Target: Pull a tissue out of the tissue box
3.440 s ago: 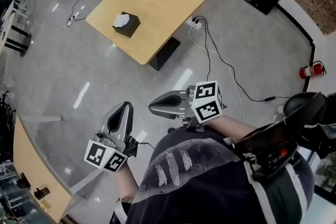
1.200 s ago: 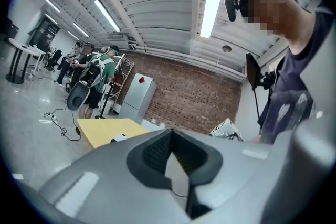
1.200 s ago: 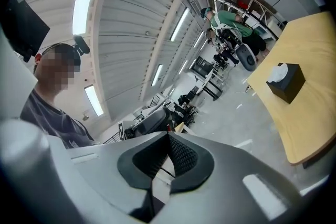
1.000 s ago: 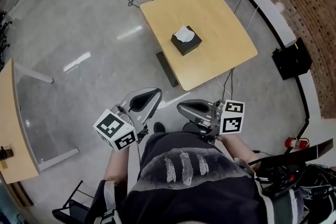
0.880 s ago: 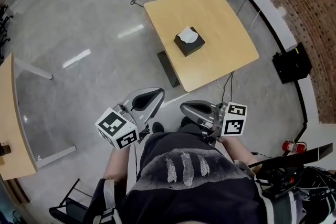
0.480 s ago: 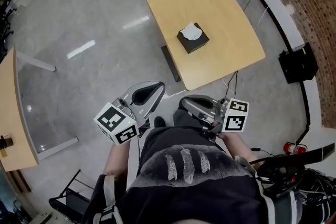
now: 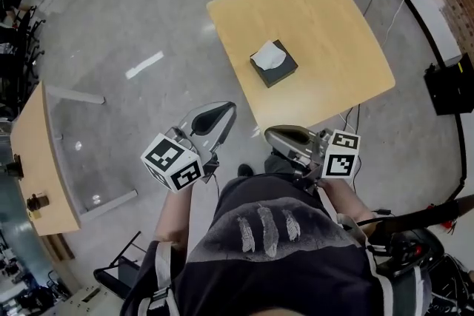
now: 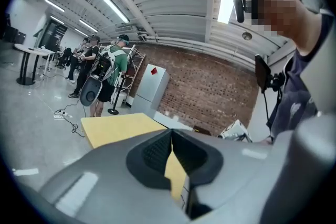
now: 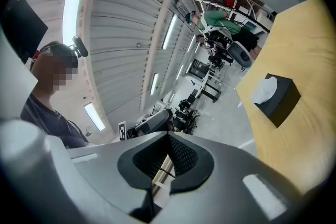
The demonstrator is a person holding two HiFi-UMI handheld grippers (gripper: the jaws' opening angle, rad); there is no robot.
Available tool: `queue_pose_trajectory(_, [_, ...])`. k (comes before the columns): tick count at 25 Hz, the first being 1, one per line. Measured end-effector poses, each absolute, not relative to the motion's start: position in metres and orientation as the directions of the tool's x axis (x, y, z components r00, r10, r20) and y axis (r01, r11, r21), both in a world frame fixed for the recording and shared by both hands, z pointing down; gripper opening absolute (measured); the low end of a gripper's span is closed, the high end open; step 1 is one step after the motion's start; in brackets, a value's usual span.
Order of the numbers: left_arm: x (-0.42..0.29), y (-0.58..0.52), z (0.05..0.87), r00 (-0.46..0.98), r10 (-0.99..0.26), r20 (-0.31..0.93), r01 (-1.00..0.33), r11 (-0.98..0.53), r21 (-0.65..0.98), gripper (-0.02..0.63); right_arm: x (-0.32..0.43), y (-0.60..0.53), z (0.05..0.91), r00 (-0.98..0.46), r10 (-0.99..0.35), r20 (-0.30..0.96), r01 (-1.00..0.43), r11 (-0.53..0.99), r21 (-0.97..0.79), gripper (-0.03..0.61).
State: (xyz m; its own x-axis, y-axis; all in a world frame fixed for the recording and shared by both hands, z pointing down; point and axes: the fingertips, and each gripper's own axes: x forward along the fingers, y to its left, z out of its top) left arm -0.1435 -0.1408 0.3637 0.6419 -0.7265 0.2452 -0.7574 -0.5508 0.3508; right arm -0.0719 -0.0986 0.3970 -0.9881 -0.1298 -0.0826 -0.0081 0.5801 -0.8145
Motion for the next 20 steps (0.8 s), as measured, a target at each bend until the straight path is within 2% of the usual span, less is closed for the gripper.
queue_pose_trajectory(13, [-0.111, -0.222, 0.387, 0.535, -0.752, 0.385, -0.844, -0.454, 0.285, 0.01, -0.016, -0.165, 0.412, -0.981, -0.102, -0.164, 0.082, 0.55, -0.831, -0.002])
queue_pose_trajectory(20, [-0.126, -0.251, 0.446, 0.506, -0.717, 0.48, -0.859, -0.367, 0.357, 0.177, -0.002, -0.179, 0.42, -0.974, -0.163, -0.159, 0.045, 0.546, -0.836, -0.002])
